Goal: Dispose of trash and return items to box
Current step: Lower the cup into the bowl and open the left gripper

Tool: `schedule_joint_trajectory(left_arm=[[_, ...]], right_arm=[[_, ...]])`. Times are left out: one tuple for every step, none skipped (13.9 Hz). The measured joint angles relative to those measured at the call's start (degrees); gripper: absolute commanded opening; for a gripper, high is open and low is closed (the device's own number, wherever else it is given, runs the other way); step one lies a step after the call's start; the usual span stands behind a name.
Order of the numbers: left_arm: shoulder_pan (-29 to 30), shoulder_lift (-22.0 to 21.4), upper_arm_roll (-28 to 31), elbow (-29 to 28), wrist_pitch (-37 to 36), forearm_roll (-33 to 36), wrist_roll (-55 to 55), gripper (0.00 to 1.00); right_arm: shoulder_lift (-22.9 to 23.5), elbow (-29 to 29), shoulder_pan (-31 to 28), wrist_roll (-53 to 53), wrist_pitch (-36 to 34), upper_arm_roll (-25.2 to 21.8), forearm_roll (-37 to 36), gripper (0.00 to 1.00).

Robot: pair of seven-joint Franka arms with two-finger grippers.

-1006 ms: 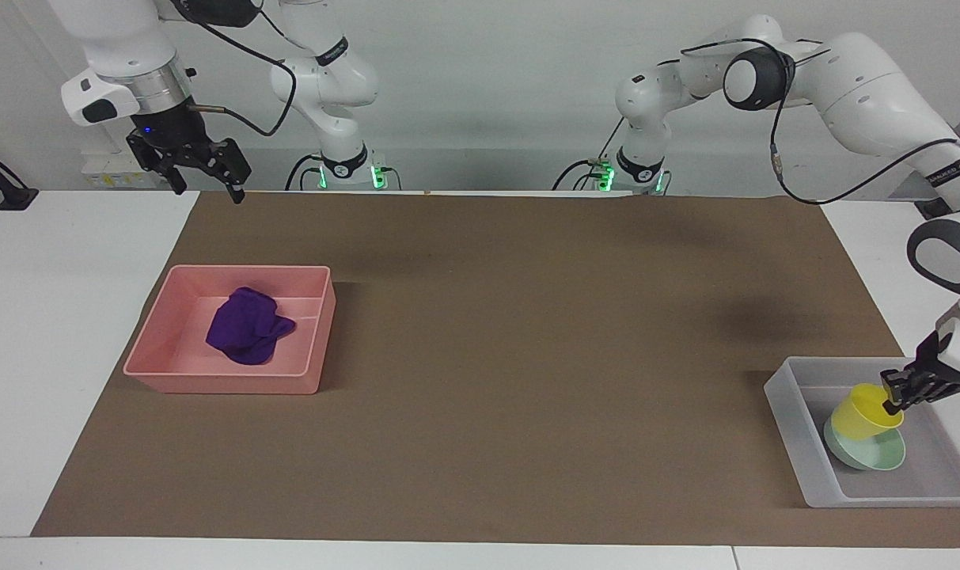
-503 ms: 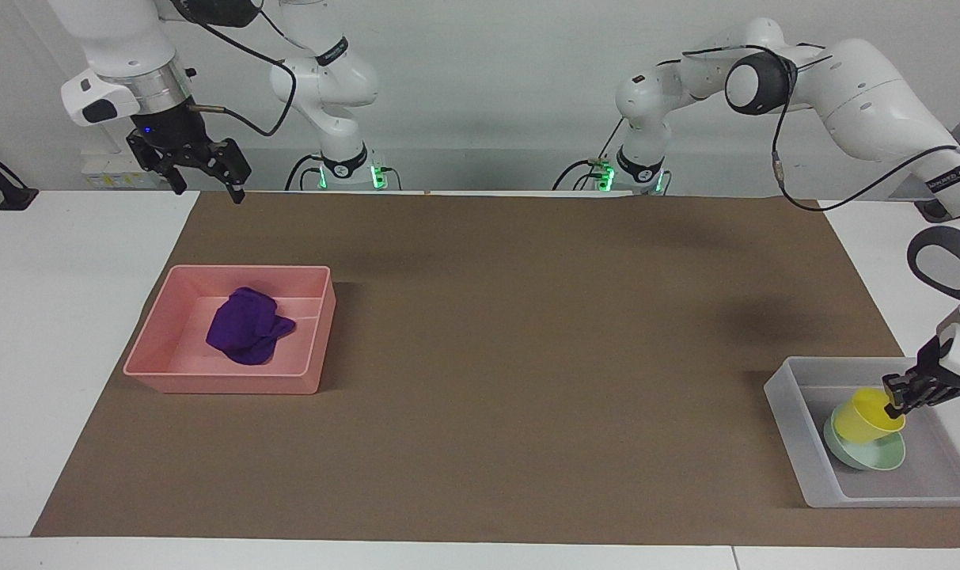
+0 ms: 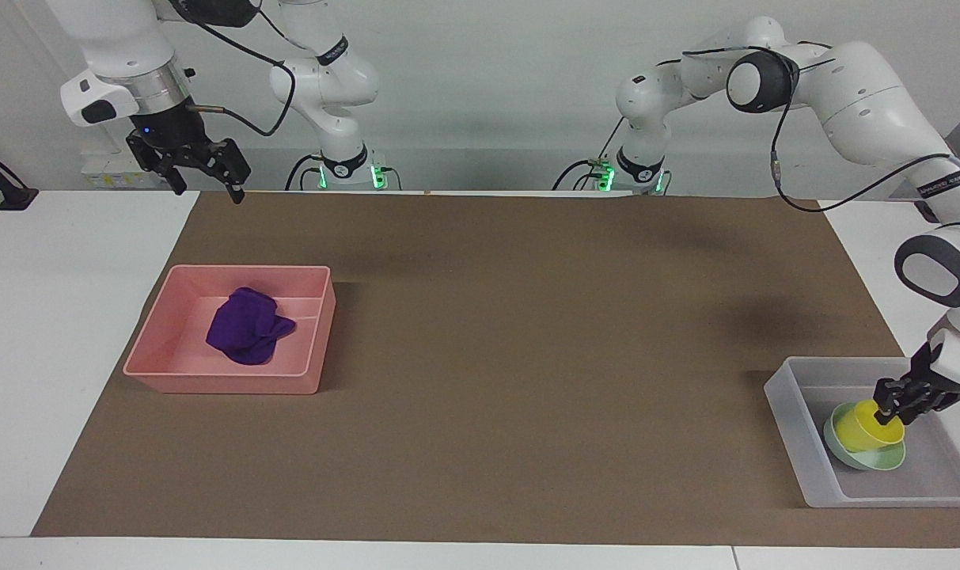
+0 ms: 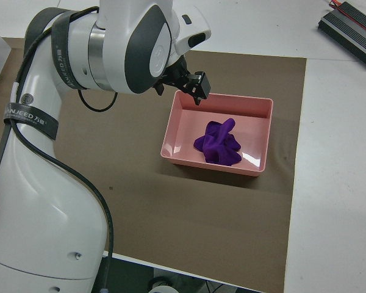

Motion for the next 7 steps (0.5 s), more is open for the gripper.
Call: schedule_joint_trajectory(left_arm=[[-0.1, -0.5, -0.2, 0.0, 0.0, 0.0, 1.5, 1.00], [-0.1, -1.3, -0.3, -0.1, 0.0, 0.0, 2.8, 1.00], [-0.2, -2.5, -0.6, -0.1, -0.6, 0.0, 3.7, 1.00], [-0.5, -4.1, -0.8, -0.5, -1.9, 0.0, 4.2, 1.00], [-1.0, -6.7, -1.0, -1.8, -3.4, 0.0, 4.5, 1.00], [-1.8, -9.9, -1.1, -4.2, -4.4, 0.0, 4.5, 1.00], [-2.8, -13.6, -1.2, -7.4, -5.0, 0.0, 4.5, 1.00]], right_arm=[[0.0, 0.0, 0.0, 0.0, 0.0, 0.0, 0.0, 1.00], [0.0, 0.0, 0.0, 0.0, 0.0, 0.0, 0.0, 1.00], [0.0, 0.0, 0.1, 0.0, 0.0, 0.0, 0.0, 1.00], [0.0, 0.0, 0.1, 0.0, 0.0, 0.0, 0.0, 1.00], [0.0, 0.0, 0.1, 0.0, 0.0, 0.0, 0.0, 1.00], [0.0, 0.0, 0.1, 0.0, 0.0, 0.0, 0.0, 1.00], [0.0, 0.0, 0.1, 0.0, 0.0, 0.0, 0.0, 1.00]])
